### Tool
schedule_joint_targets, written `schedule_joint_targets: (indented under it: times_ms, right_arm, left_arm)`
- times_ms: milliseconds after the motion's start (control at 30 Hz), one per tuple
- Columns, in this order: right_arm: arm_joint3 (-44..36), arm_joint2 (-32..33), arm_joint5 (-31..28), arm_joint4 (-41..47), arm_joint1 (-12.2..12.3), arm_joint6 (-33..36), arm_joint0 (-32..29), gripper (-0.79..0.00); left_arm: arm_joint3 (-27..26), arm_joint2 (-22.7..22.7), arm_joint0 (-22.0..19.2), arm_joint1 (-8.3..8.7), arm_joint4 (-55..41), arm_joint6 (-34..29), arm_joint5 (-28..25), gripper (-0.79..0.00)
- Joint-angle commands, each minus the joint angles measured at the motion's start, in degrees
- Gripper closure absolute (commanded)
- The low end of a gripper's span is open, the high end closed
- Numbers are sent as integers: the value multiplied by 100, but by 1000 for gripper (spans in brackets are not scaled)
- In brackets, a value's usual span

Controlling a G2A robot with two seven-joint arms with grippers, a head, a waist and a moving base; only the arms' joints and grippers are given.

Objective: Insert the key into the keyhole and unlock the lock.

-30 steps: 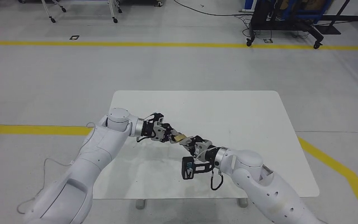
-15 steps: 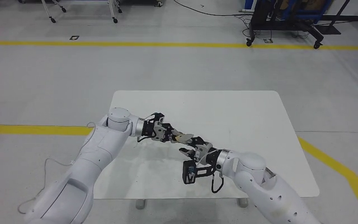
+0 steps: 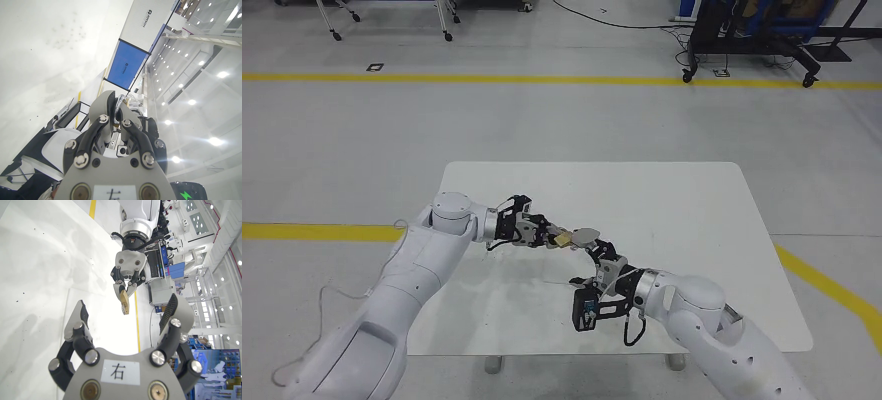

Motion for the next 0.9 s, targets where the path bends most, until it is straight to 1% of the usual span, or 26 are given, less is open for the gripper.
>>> schedule_joint_targets:
  times_ms: [0,67,100,133,167,200,233,267,300,333,400,500,600,733,867]
  right_arm:
    - [0,0,0,0,0,0,0,-785]
    - [6,-18,-19,107,-3,-89,-21,-785]
    - [52,-5,-113,389,-3,-363,-31,-785]
    - [169,53,-307,754,4,-723,-19,-480]
    - [347,129,-667,1154,19,-1099,27,-252]
    - [571,234,-1073,1563,35,-1441,113,-58]
    - [829,340,-1452,1949,49,-1674,199,0]
    - [1137,409,-1888,2352,58,-1750,274,0]
    - [1301,466,-2198,2536,65,-1653,414,0]
    - [1407,479,-2350,2699,62,-1586,495,0]
    - [1599,422,-2814,3119,52,-1681,637,0]
    - [1920,393,-2765,3381,25,-1358,803,0]
    - [2084,299,-2650,3748,-24,-1191,957,0]
    - [2112,188,-2448,3812,-60,-868,1094,0]
    - [2121,143,-2422,3973,-75,-722,1163,0]
  left_arm:
    - [-34,-64,26,17,-20,62,-81,0]
    - [-92,-130,55,39,3,160,-219,0]
    - [-129,-171,77,52,5,207,-298,0]
    - [-171,-216,103,66,-5,241,-372,0]
    - [-216,-264,130,82,-6,289,-457,0]
    - [-270,-312,160,99,3,341,-544,0]
    - [-327,-357,196,117,24,396,-626,0]
    - [-395,-408,239,135,15,426,-700,0]
    - [-459,-455,281,153,23,463,-760,0]
    - [-532,-495,320,173,63,514,-821,0]
    - [-690,-571,407,211,139,603,-931,0]
    - [-946,-658,545,266,302,717,-1091,0]
    - [-1165,-682,649,312,519,722,-1108,0]
    - [-1395,-692,745,349,743,813,-1057,0]
    - [-1550,-731,828,376,826,862,-1036,0]
